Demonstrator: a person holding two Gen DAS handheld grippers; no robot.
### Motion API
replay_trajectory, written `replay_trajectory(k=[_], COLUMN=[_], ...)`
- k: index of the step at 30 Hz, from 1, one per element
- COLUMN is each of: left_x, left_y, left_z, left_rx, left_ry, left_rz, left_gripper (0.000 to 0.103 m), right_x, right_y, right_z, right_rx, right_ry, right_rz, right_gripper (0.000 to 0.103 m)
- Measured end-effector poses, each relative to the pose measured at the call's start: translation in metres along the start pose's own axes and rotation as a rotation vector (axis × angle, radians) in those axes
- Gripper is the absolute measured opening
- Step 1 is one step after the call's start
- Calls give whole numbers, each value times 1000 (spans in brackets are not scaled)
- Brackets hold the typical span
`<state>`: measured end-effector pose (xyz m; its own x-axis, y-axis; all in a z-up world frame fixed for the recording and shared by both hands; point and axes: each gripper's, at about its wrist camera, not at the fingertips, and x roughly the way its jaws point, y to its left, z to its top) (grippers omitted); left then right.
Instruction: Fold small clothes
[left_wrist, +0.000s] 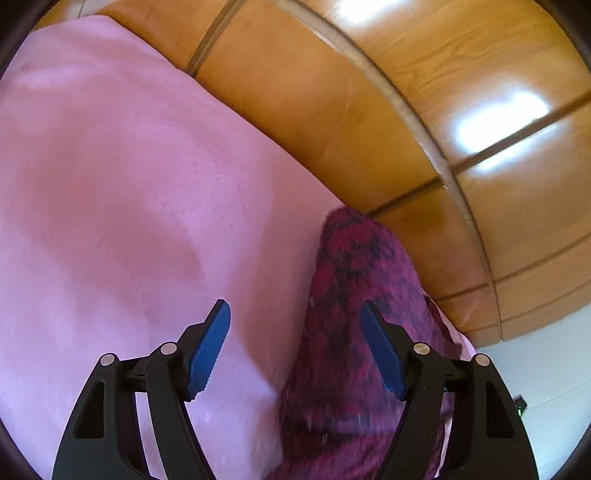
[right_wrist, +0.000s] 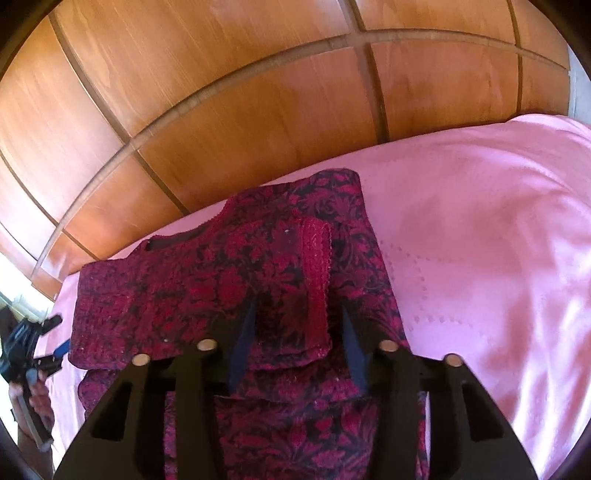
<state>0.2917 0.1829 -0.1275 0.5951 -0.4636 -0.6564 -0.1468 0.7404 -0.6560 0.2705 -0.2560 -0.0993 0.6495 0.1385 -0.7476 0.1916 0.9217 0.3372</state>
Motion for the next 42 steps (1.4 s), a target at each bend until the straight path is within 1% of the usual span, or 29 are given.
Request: replay_trajectory(k=[3, 5, 6, 7, 8, 9, 10, 12, 13, 14, 15, 16, 18, 19, 20, 22, 24, 25, 27, 28, 29, 31, 33, 34, 36, 37, 38, 40, 42], left_x=[24, 38, 44, 48, 51, 47, 41, 27, 24, 26, 35, 44, 74, 80, 79, 66, 44, 29, 16, 11, 7, 11, 22, 35, 57, 71, 73, 69, 59], left_y=[-6, -11, -14, -17, -24, -33, -42, -66, -77, -89, -95, -95, -76, -66, -56, -54, -56, -63, -79, -91, -110, -133, -155, -162, -151, -143, -134, -119, -117], left_z=[13, 21, 23, 24, 24, 22, 20, 6, -1, -9, -14, -15, -15, -13, -13, -14, -17, -20, -25, -29, -34, -42, -52, -55, -55, -52, -57, -60, -67], left_rx=[-34, -59, -65, -64, -41, -8, 28, 149, 204, 273, 320, 332, 285, 255, 214, 178, 147, 157, 216, 263, 346, 440, 530, 562, 530, 494, 466, 418, 438], left_ry=[43, 70, 82, 86, 85, 52, 14, -61, -87, -111, -115, -100, -30, -13, -16, -40, -95, -138, -176, -194, -207, -203, -181, -148, -73, -39, -29, -38, -52], left_rz=[-46, -96, -104, -98, -93, -71, -55, -28, 19, 106, 194, 247, 395, 416, 381, 390, 343, 296, 253, 234, 203, 179, 152, 177, 245, 275, 279, 232, 234], left_gripper=[64, 64, 58, 39, 30, 22, 18, 16, 11, 7, 6, 6, 6, 5, 5, 5, 5, 5, 5, 5, 5, 15, 15, 15, 15, 15, 15, 15, 15], right_x=[3, 4, 3, 1, 3, -1, -12, -29, -34, -32, -27, -16, -3, -2, -4, -8, -10, -9, -11, -11, -11, -9, -9, -8, -6, -5, -2, 5, 14], right_y=[5, 10, 13, 17, 22, 24, 25, 30, 30, 28, 23, 13, -2, -5, -7, -8, -8, -7, -9, -10, -9, -4, -1, 3, 6, 10, 11, 7, -1], right_z=[2, 3, 4, 4, 4, 5, 5, 4, 2, 0, 1, 1, 0, -1, -2, -2, -4, -5, -6, -5, -4, -6, -6, -5, -4, -4, -4, -4, -5], right_rx=[-37, -79, -97, -131, -146, -162, -181, -226, -252, -267, -262, -226, -160, -140, -131, -133, -157, -164, -161, -154, -152, -158, -166, -176, -196, -218, -234, -242, -211], right_ry=[-1, -2, -3, -11, -20, -35, -70, -129, -153, -155, -140, -97, -49, -54, -55, -59, -59, -61, -63, -65, -66, -67, -67, -66, -65, -68, -74, -86, -69], right_rz=[-15, -35, -44, -70, -87, -95, -107, -157, -206, -256, -278, -269, -226, -205, -187, -172, -177, -181, -182, -180, -177, -174, -168, -162, -160, -188, -225, -296, -298], right_gripper=[32, 28, 22, 17, 11, 10, 10, 9, 9, 9, 9, 9, 9, 9, 10, 10, 11, 11, 13, 13, 13, 13, 13, 13, 12, 11, 11, 10, 10])
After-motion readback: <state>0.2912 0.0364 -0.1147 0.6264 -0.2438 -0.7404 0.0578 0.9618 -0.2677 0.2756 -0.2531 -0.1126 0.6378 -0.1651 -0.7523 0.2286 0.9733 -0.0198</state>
